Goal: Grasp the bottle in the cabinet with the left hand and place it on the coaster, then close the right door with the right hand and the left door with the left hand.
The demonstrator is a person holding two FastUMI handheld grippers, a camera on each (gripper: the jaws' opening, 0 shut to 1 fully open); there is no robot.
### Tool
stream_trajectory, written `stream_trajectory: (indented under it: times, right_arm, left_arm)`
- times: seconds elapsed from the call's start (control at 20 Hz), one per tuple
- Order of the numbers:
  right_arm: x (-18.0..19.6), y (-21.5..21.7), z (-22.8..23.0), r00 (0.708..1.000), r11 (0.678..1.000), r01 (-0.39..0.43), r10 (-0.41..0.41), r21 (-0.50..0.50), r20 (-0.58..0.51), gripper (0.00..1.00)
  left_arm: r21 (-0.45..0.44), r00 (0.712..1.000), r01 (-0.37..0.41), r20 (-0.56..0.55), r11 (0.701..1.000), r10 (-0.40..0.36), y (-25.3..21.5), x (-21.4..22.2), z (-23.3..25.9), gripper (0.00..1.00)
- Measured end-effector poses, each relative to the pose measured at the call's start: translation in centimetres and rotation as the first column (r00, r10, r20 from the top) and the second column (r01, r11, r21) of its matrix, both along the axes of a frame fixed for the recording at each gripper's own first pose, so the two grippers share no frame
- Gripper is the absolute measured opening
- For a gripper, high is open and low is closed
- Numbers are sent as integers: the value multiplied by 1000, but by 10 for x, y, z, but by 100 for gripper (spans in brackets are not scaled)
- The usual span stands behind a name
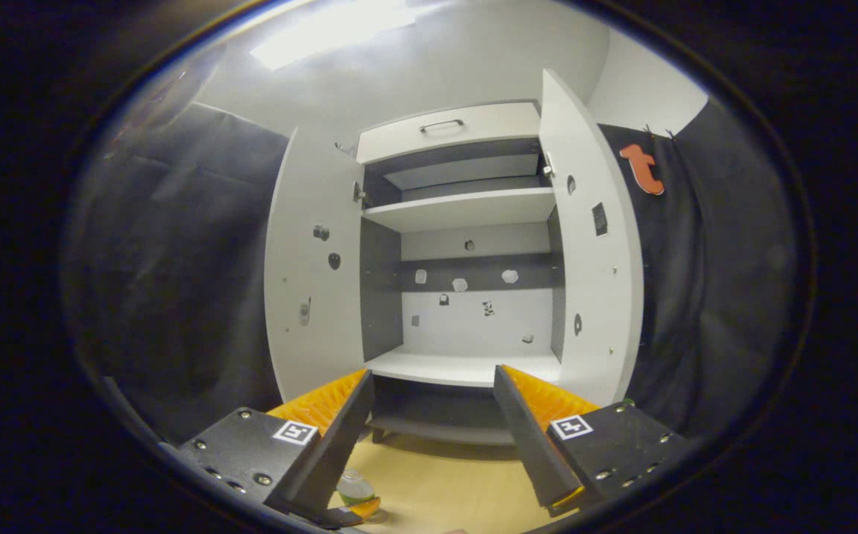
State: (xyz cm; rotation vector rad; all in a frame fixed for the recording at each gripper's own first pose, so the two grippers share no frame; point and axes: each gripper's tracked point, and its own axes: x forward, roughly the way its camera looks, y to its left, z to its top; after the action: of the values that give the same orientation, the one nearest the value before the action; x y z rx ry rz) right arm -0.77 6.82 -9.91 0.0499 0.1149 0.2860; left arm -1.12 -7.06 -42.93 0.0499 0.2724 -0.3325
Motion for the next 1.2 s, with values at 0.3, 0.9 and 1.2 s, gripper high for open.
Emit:
stream_trajectory:
  times: [0.3, 0.9, 1.2]
  right_arm:
    - [18, 27, -14, 999, 999, -41, 41, -23, -17, 98]
    - [-1, -11, -5, 1000, 999, 21, -20, -37, 9, 98]
    - [-19, -57, 1, 994, 995, 101, -100, -21, 34, 98]
  left_arm:
    - [-22, 994, 66, -90, 998, -68, 2, -8, -22, 86]
    - [81, 997, 47, -61, 996, -42, 9, -10, 29, 90]
    - [25, 999, 24, 21, 999, -24, 6, -17, 118, 92]
